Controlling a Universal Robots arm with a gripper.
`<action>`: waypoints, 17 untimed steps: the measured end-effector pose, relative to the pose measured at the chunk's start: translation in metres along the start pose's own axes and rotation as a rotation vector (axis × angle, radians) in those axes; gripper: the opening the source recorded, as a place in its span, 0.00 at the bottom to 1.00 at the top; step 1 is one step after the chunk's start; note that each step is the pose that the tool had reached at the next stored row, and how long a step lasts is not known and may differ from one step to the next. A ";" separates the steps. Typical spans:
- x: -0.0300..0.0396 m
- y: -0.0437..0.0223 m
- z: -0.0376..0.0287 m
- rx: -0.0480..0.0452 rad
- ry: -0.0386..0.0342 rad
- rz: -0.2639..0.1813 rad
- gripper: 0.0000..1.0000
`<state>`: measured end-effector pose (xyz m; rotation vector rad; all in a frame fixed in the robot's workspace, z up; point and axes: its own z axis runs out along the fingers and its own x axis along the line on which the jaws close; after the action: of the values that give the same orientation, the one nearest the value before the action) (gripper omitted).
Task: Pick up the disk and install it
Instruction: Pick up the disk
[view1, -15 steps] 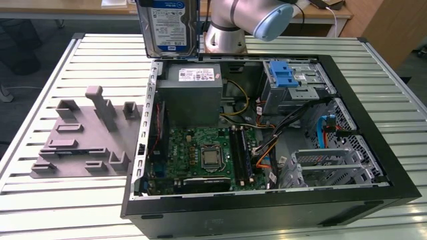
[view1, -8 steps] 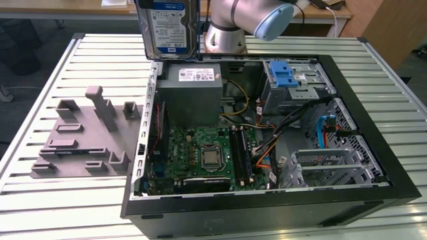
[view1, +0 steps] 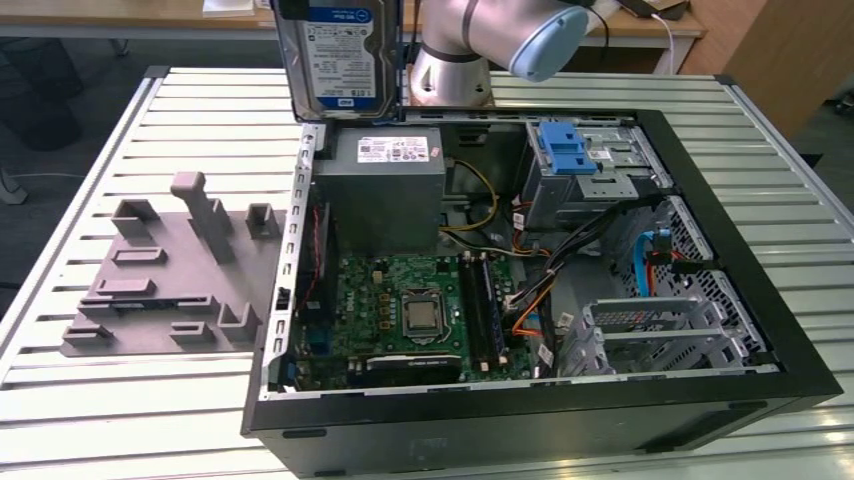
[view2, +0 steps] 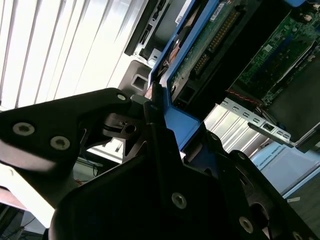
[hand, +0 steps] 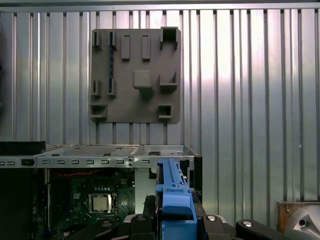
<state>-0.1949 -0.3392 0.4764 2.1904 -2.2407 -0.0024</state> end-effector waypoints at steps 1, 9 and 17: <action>0.0001 -0.0005 0.0000 0.0000 0.0000 0.000 0.36; 0.0014 -0.0057 0.0000 0.0001 -0.0001 0.000 0.36; 0.0038 -0.0116 0.0000 0.0001 0.0000 0.001 0.36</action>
<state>-0.1834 -0.3433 0.4763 2.1896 -2.2416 -0.0023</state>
